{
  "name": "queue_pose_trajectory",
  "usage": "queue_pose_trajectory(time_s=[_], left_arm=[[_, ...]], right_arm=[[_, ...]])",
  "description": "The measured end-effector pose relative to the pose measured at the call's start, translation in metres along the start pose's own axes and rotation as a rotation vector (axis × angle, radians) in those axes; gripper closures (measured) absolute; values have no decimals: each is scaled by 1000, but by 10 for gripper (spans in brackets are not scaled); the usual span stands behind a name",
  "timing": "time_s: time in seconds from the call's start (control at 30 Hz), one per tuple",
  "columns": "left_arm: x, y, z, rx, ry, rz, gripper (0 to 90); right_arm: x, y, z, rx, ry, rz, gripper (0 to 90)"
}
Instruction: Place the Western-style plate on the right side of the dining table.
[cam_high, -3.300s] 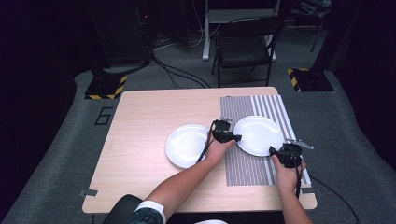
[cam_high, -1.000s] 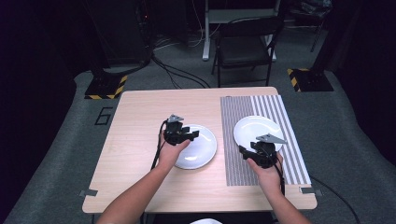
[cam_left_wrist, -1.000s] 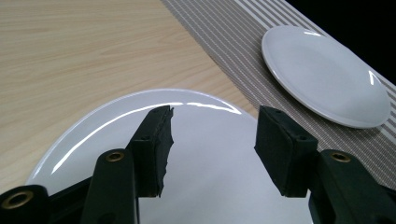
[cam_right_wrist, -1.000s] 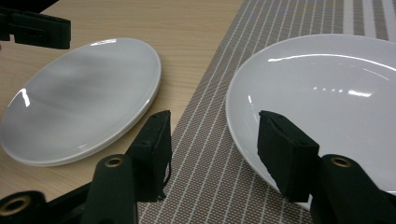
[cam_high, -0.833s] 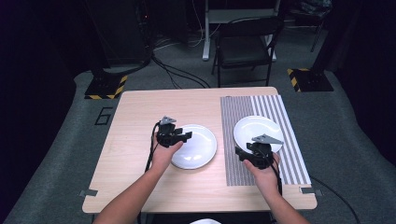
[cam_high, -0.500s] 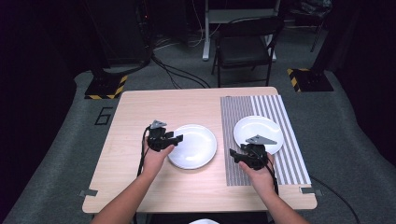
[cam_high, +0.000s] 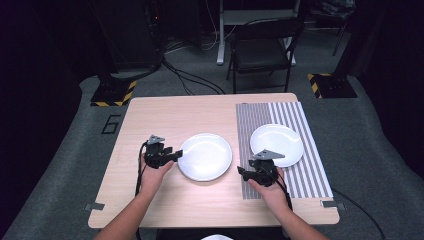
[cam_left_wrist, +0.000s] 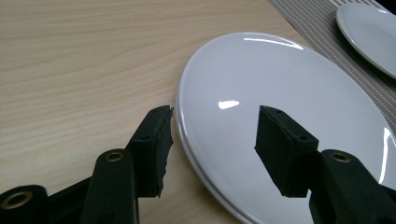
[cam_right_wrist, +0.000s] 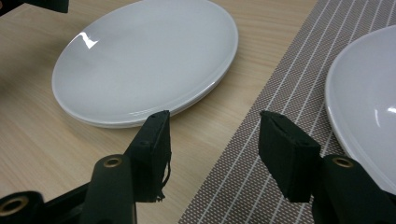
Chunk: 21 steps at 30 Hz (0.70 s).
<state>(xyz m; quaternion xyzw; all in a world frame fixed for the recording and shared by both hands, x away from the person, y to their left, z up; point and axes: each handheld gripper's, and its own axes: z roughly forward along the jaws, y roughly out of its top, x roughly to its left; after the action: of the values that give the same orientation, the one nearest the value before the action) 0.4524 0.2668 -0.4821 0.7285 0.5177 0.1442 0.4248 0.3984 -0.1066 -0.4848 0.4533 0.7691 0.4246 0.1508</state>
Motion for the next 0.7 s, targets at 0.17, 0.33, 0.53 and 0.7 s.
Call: queue_pose_trajectory(time_s=[0.17,0.33,0.53,0.7], left_arm=[[10,-8,-4,1,13,-4,457],[14,-15,-4,5,29,4,462],[20,-21,-2,17,45,3,467],[25,-23,-1,19,46,-2,472]], right_arm=[[7,-3,7,6,17,-46,434],[10,-7,12,25,22,-42,436],[12,-13,18,35,28,-57,440],[18,-21,27,68,44,-100,441]])
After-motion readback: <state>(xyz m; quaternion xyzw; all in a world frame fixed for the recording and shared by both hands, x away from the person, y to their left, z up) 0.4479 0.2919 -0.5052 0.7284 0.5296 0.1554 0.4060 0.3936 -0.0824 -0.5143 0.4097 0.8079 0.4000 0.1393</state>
